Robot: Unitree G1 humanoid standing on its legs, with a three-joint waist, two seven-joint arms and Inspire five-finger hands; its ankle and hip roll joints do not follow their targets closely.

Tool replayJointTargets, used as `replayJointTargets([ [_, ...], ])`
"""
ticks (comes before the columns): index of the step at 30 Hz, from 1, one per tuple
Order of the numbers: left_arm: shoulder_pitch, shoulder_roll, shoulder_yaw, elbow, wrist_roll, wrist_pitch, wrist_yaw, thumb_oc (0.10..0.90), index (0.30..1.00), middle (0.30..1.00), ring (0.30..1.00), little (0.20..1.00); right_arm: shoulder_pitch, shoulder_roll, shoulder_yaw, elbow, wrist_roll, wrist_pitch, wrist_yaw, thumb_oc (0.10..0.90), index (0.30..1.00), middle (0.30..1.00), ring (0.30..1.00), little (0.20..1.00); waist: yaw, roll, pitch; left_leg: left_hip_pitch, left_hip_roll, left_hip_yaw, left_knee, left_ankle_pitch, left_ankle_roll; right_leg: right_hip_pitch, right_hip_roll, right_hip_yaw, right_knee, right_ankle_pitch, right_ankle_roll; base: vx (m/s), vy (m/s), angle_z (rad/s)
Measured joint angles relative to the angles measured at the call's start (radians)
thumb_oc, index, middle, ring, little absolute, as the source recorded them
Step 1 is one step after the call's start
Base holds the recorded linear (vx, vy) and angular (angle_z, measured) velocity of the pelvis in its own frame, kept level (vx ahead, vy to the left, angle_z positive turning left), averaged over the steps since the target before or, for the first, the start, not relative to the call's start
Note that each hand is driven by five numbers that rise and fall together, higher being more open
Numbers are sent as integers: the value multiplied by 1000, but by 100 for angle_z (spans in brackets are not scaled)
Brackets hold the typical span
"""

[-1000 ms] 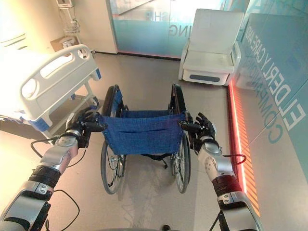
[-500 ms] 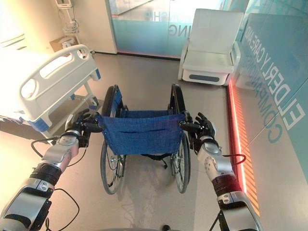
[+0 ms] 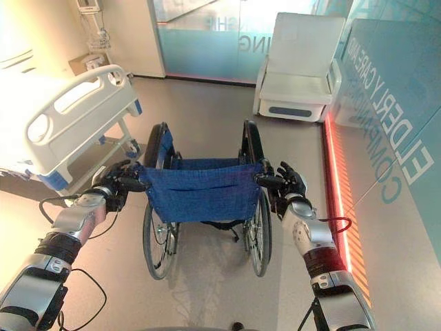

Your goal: Push the wheelchair next to the bed

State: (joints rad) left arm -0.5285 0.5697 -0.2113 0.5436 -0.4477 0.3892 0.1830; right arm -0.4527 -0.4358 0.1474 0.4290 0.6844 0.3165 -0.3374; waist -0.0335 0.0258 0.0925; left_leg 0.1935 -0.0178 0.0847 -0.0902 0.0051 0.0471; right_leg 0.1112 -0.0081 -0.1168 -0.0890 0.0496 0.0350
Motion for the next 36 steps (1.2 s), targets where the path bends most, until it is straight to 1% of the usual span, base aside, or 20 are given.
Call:
replayJointTargets([
  [4, -45, 1, -14, 55, -1, 27, -28, 800, 900, 900, 900, 900, -39, -25, 31, 22, 1, 49, 15, 800, 900, 900, 900, 900, 0, 0, -1, 0, 0, 0, 0, 0, 0, 0, 0, -1, 0, 1, -2, 0, 0, 0],
  [7, -56, 3, -19, 60, -1, 43, -31, 800, 900, 900, 900, 900, -58, -30, 34, 39, 2, 75, 28, 800, 900, 900, 900, 900, 0, -1, -2, 0, 0, 1, 0, 0, 0, 0, 0, 0, 0, 2, -2, 0, 0, 0],
  [14, -58, 10, -20, 66, -33, 47, -33, 800, 900, 900, 900, 900, -103, -67, 71, 59, 3, 157, 85, 800, 900, 900, 900, 900, 0, -2, -4, 1, 0, 1, 0, 0, 0, 0, 0, 0, 0, 2, -2, 0, 0, 0],
  [17, -58, 14, -20, 66, -55, 51, -33, 800, 900, 900, 900, 900, -120, -72, 78, 77, 3, 177, 103, 800, 900, 900, 900, 900, 0, -3, -5, 1, 0, 1, 0, 0, 0, 0, 0, -1, 0, 2, -2, 0, 0, 0],
  [19, -58, 21, -20, 68, -85, 53, -33, 800, 900, 900, 900, 900, -136, -88, 109, 79, 2, 198, 116, 800, 900, 900, 900, 900, 0, -6, -7, 1, 0, 0, 0, 0, 0, 0, 0, -1, 0, 2, -2, 0, 0, 0],
  [25, -58, 25, -20, 68, -138, 56, -35, 800, 900, 900, 900, 900, -143, -108, 122, 82, 0, 259, 154, 800, 900, 900, 900, 900, 7, -19, -16, 0, 0, 0, 0, 0, 0, 0, 0, 0, 0, 2, -2, 0, 0, 0],
  [26, -58, 28, -20, 69, -148, 58, -36, 753, 829, 829, 829, 829, -149, -117, 138, 83, 0, 269, 164, 800, 900, 900, 900, 900, 8, -20, -17, 0, 0, 0, 0, 0, 0, 0, 0, 0, 0, 2, -2, 0, 0, 0],
  [27, -59, 30, -20, 69, -152, 60, -37, 682, 724, 724, 724, 724, -154, -119, 144, 87, 0, 274, 168, 764, 846, 846, 846, 846, 8, -21, -18, 1, 0, 0, 0, 0, 0, 0, 0, 0, 0, 2, -2, 0, 0, 0],
  [28, -59, 32, -20, 72, -159, 63, -39, 599, 599, 599, 599, 599, -163, -121, 150, 93, 0, 287, 173, 733, 799, 799, 799, 799, 8, -22, -19, 1, 0, 0, 0, 0, 0, 0, 0, 0, 0, 2, -2, 0, 0, 0],
  [29, -59, 33, -20, 74, -162, 63, -40, 576, 564, 564, 564, 564, -167, -121, 152, 98, 1, 292, 177, 618, 627, 627, 627, 627, 8, -22, -20, 1, 0, 0, 0, 0, 0, 0, 0, 0, 0, 2, -2, 0, 0, 0],
  [30, -61, 33, -20, 84, -176, 63, -38, 400, 300, 300, 300, 300, -170, -121, 152, 102, 1, 302, 184, 400, 300, 300, 300, 300, 8, -23, -20, 1, 0, 0, 0, 0, 0, 1, 0, -1, 0, 2, -2, 0, 0, 0],
  [33, -65, 39, -18, 109, -192, 66, -31, 400, 300, 300, 300, 300, -173, -123, 153, 107, 1, 311, 185, 400, 300, 300, 300, 300, 9, -27, -23, 1, 0, 0, 0, 0, 0, 1, 0, 0, 0, 2, -2, 0, 0, 0],
  [36, -69, 34, -19, 124, -196, 65, -29, 400, 300, 300, 300, 300, -174, -137, 182, 111, -5, 316, 187, 400, 300, 300, 300, 300, 15, -37, -30, 1, 0, 0, 0, 0, 0, 1, 0, 0, 0, 2, -2, 0, 0, 0],
])
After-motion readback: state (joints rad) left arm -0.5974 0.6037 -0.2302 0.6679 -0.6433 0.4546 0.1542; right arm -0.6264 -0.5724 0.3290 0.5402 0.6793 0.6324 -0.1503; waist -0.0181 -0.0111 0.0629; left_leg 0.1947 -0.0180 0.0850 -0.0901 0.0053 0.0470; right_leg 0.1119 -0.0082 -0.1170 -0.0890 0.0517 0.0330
